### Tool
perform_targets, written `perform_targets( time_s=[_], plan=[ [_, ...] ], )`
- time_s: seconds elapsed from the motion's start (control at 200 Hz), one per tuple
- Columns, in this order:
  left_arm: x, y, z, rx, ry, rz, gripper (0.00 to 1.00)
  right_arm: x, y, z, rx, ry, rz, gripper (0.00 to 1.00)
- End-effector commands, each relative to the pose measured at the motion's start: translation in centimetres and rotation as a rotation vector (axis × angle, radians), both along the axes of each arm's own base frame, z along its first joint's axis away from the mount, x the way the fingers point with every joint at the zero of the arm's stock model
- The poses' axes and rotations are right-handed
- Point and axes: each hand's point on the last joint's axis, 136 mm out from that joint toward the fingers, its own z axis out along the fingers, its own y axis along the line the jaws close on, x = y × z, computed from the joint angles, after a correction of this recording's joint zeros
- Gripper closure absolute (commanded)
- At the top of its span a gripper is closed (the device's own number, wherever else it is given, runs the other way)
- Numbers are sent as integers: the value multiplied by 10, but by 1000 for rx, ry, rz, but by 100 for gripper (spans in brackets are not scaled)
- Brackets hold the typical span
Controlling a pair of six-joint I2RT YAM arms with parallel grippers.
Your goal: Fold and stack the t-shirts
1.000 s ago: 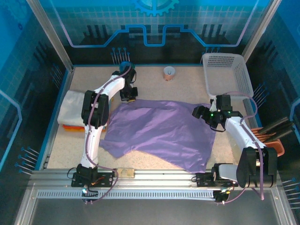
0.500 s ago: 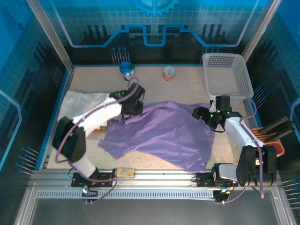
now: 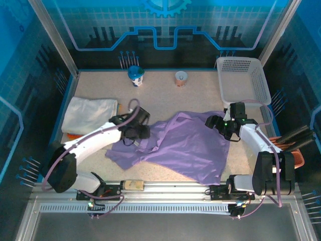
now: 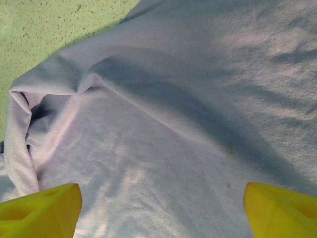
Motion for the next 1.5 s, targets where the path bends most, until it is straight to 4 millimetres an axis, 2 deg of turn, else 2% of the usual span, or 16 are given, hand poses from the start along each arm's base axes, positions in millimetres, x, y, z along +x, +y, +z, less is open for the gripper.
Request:
perform_targets(
  time_s=[0.0,0.07,0.15,0.28,0.4,0.52,0.73,0.981,1.086,1.236,1.496],
  plan=[
    [15,-1,19,-157,-23,22,52,2,-1,0,15,-11,-1,15],
    [17,-5,17,-182,0,17,56,1,0,-1,14,-8,3,15],
    [17,-18,12,-230,17,-4,58,1,-1,-1,9,-5,4,15],
    [11,-26,-14,-267,94,17,58,3,-1,0,14,-10,3,15],
    [2,-24,-29,-287,146,68,59,3,1,2,22,-11,6,15],
    [-12,-16,-40,-276,186,116,63,4,0,1,20,-13,3,15],
    [-29,-6,-47,-200,222,130,65,6,3,-4,34,4,8,15],
    [-44,6,-51,-106,240,145,61,3,2,-6,26,7,8,15],
    [-44,10,-55,-79,242,150,60,3,2,-8,27,10,7,15],
    [-41,2,-61,-95,257,144,61,3,2,-8,26,12,8,15],
    [-35,0,-69,-83,259,148,64,0,0,-8,14,13,8,15]
  ],
)
